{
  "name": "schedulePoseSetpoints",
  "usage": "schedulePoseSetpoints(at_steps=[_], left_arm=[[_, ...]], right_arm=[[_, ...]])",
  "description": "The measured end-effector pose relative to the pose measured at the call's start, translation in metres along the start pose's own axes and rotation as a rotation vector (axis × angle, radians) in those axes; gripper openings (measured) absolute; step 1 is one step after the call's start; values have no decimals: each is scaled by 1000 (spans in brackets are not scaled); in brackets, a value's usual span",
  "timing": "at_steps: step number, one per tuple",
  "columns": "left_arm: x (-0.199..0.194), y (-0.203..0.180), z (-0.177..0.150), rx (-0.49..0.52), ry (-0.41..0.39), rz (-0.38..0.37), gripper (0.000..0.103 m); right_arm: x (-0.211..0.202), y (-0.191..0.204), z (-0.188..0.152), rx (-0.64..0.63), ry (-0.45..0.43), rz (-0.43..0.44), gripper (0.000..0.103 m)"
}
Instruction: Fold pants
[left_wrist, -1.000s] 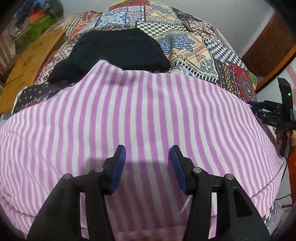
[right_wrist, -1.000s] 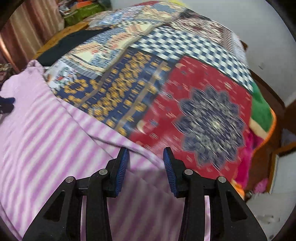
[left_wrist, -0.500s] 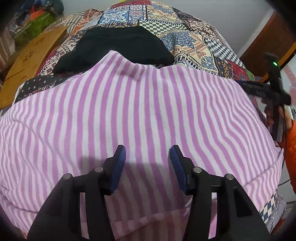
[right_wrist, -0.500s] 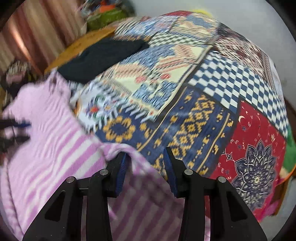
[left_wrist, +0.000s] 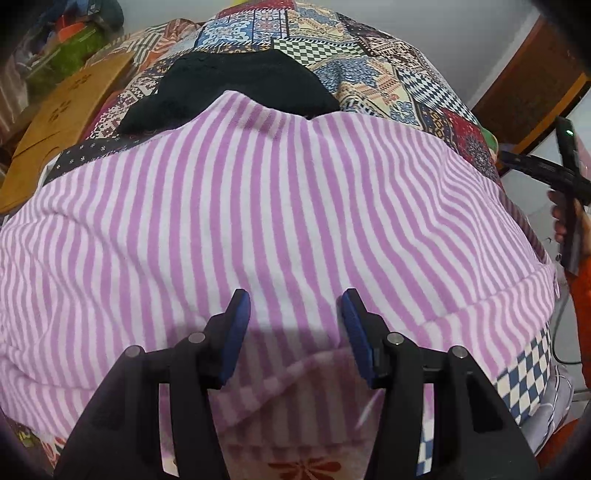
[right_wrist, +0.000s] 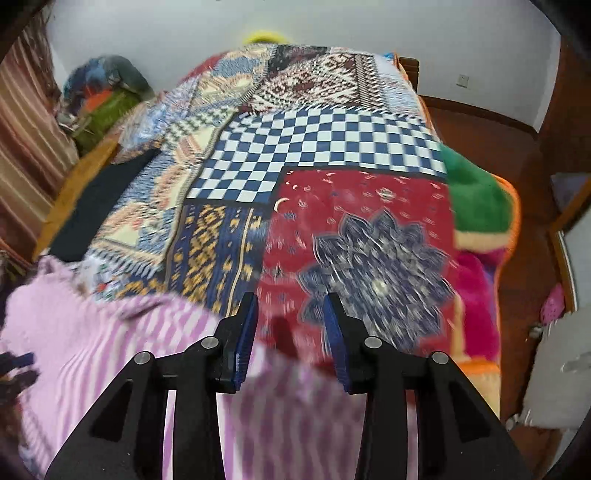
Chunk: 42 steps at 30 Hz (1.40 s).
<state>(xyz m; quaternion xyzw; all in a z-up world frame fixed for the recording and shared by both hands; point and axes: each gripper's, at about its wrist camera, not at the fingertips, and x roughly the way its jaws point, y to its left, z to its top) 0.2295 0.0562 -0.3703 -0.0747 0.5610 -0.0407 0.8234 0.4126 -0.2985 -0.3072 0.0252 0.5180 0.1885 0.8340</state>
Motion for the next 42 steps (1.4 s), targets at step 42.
schedulePoseSetpoints(at_steps=[42], left_arm=[[71, -187, 138, 284, -10, -66, 51]], right_arm=[[-42, -173, -138, 329, 5, -82, 17]])
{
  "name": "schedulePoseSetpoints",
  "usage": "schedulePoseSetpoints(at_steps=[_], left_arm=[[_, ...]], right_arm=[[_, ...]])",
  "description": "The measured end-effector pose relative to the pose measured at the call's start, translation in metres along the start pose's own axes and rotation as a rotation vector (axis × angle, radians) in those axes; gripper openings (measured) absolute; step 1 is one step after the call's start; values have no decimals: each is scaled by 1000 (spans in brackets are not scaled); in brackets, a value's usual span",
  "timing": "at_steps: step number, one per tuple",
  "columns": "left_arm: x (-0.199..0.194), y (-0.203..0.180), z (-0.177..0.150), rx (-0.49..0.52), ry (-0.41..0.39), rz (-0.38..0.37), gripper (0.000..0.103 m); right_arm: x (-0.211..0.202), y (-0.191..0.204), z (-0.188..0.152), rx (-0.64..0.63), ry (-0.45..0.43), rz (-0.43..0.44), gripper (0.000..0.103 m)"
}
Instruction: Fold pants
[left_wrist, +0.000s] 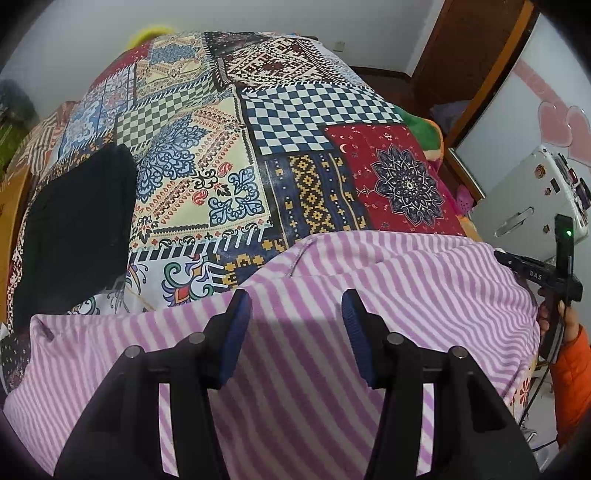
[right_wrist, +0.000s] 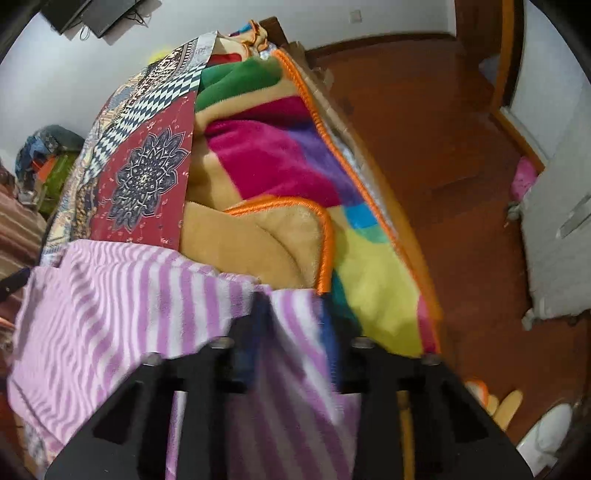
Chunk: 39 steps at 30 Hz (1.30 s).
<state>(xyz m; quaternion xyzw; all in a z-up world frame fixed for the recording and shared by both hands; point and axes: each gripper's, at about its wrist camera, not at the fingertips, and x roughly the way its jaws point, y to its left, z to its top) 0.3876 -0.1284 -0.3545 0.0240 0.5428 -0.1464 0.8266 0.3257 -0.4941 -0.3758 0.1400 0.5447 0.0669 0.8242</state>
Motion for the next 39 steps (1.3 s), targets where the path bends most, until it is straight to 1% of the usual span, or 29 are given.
schedulePoseSetpoints(at_steps=[2, 4, 9, 13, 15, 18, 20, 23, 26, 29, 33, 35, 37, 39], left_arm=[[0, 1, 0, -3, -1, 4, 51], [0, 3, 0, 0, -4, 17, 51], [7, 10, -3, 2, 6, 71, 51], [12, 19, -5, -15, 18, 73, 51], [13, 21, -6, -14, 19, 81, 51], [14, 24, -6, -3, 20, 93, 51], [17, 26, -6, 9, 19, 114, 51], [26, 28, -4, 23, 29, 124, 52], [31, 29, 0, 25, 31, 132, 54], [34, 35, 4, 11, 25, 138, 54], [44, 47, 6, -1, 24, 193, 53], [49, 55, 7, -30, 38, 181, 51], [47, 57, 8, -37, 36, 178, 49], [43, 55, 8, -28, 29, 198, 49]], right_arm=[[-9, 3, -4, -16, -31, -22, 15], [-23, 5, -6, -19, -85, -44, 13], [-66, 3, -3, 13, -233, -40, 12], [-81, 8, 10, -6, -313, -48, 12], [-84, 13, 19, -23, -337, -61, 11], [-76, 19, 30, -36, -346, -90, 12], [-68, 17, 34, -27, -338, -103, 11], [-55, 13, 35, -15, -320, -126, 11], [-46, 13, 38, -3, -301, -127, 11], [-53, 19, 43, -18, -323, -121, 11], [-74, 31, 52, -52, -386, -108, 11], [-76, 33, 56, -58, -393, -113, 11], [-68, 31, 58, -57, -367, -123, 11], [-54, 27, 58, -51, -306, -125, 12]])
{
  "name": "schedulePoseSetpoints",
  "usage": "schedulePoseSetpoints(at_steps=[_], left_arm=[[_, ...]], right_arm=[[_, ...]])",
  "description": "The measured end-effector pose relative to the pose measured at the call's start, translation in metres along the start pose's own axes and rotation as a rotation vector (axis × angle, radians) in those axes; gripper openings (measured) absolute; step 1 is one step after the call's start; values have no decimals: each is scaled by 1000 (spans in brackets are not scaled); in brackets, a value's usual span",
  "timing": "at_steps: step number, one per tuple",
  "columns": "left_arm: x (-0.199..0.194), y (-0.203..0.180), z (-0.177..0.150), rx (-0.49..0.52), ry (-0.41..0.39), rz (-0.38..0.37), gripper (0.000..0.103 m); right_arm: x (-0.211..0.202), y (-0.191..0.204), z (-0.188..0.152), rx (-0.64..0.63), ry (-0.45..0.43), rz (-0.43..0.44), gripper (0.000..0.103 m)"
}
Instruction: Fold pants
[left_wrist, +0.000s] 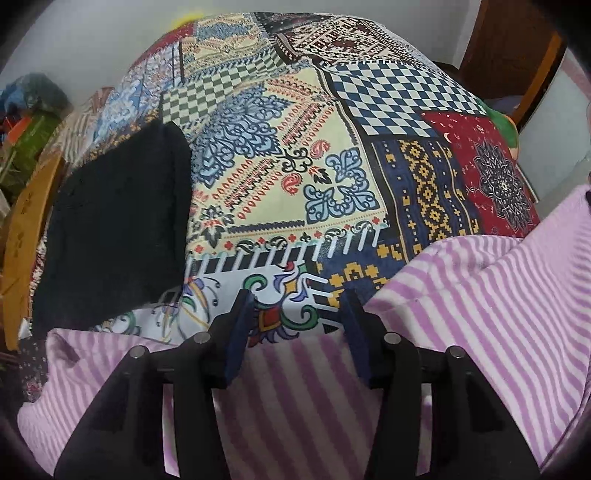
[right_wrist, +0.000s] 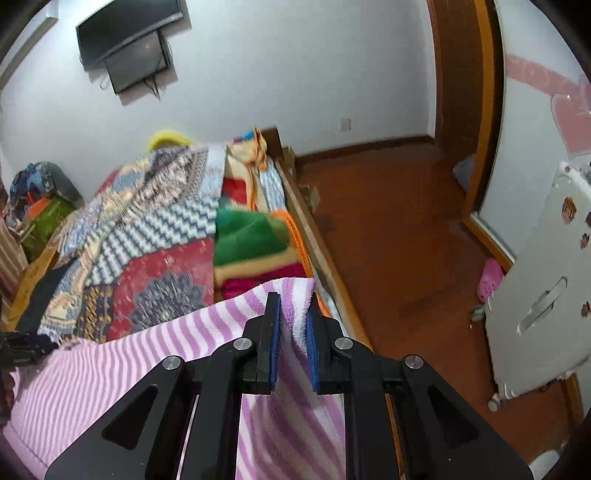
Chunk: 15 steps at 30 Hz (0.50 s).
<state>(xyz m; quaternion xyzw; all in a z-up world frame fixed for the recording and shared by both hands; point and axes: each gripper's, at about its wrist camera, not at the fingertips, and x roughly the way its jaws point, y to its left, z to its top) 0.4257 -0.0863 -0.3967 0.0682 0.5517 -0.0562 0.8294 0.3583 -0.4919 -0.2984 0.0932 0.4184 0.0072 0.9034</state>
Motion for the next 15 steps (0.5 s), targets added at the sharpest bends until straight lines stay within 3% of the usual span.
schedulePoseSetpoints(at_steps=[3, 6, 8, 10, 15], left_arm=[[-13, 0, -3, 4, -17, 2, 49], [-36, -1, -10, 9, -38, -47, 49], [-54, -6, -18, 33, -53, -75, 49], [-71, -13, -29, 58, -62, -106, 50], [-85, -34, -64, 87, -21, -190, 50]], right_arm=[[23, -1, -15, -23, 129, -37, 16], [27, -1, -27, -31, 208, -53, 19], [14, -1, -30, -21, 209, -24, 22], [-7, 2, -32, -24, 189, 27, 33], [-56, 29, -48, -69, 158, 138, 43]])
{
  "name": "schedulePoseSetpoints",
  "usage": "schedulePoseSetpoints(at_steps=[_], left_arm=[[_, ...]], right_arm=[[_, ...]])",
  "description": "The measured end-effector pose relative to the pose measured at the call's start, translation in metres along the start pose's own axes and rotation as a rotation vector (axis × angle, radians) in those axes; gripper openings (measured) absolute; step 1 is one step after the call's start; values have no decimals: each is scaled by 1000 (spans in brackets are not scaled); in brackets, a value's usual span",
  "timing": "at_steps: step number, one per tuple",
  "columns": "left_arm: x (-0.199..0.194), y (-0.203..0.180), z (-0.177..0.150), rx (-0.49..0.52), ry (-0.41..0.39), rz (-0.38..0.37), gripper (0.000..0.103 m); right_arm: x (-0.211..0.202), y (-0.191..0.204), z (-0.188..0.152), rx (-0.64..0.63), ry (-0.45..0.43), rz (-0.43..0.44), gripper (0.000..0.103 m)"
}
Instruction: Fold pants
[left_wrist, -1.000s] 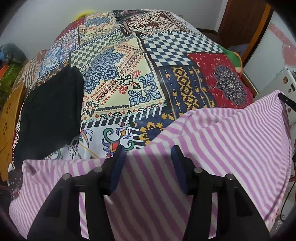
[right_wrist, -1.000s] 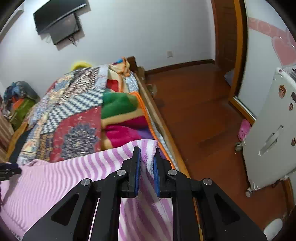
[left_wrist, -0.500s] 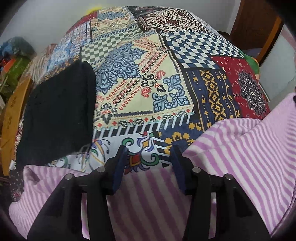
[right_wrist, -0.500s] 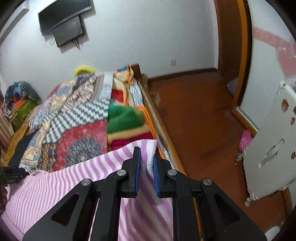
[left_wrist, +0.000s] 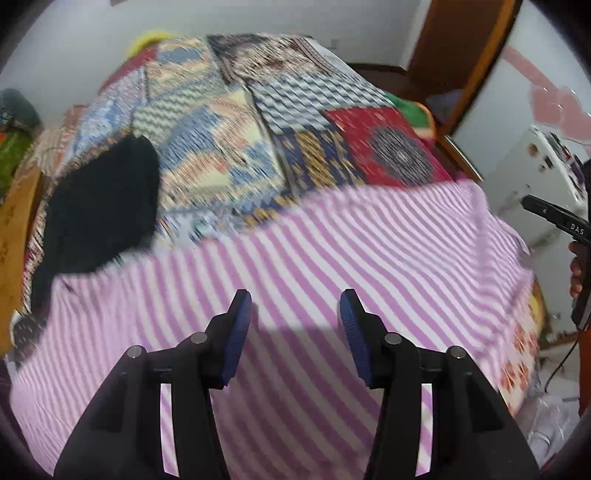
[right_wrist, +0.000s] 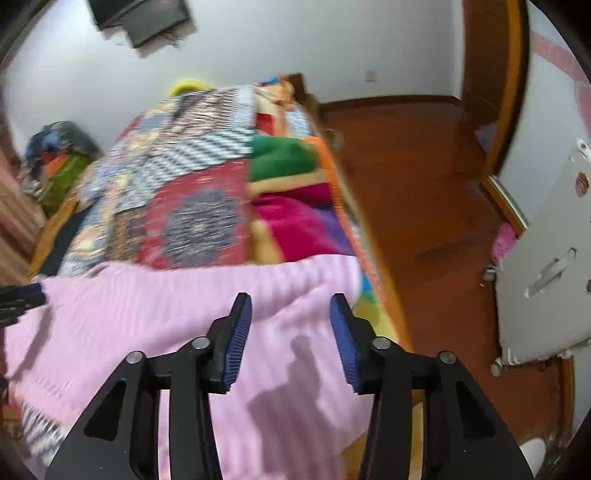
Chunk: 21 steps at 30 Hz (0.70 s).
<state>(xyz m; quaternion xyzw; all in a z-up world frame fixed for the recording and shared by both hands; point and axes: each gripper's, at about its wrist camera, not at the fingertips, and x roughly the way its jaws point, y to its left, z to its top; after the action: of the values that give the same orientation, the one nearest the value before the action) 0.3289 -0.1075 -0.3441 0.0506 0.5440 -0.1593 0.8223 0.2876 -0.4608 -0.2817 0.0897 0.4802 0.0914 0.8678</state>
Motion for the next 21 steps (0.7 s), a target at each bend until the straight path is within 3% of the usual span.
schedulePoseSetpoints(at_steps=[5, 8, 21], left_arm=[[-5, -26, -36, 20, 16, -12, 50], [-20, -28, -53, -1, 6, -42, 50], [-53, -34, -100, -25, -29, -80, 50]], right_arm=[[9, 34, -38, -26, 95, 104, 43], [20, 43, -62, -31, 166, 116, 43], [2, 13, -101, 26, 213, 42, 43]])
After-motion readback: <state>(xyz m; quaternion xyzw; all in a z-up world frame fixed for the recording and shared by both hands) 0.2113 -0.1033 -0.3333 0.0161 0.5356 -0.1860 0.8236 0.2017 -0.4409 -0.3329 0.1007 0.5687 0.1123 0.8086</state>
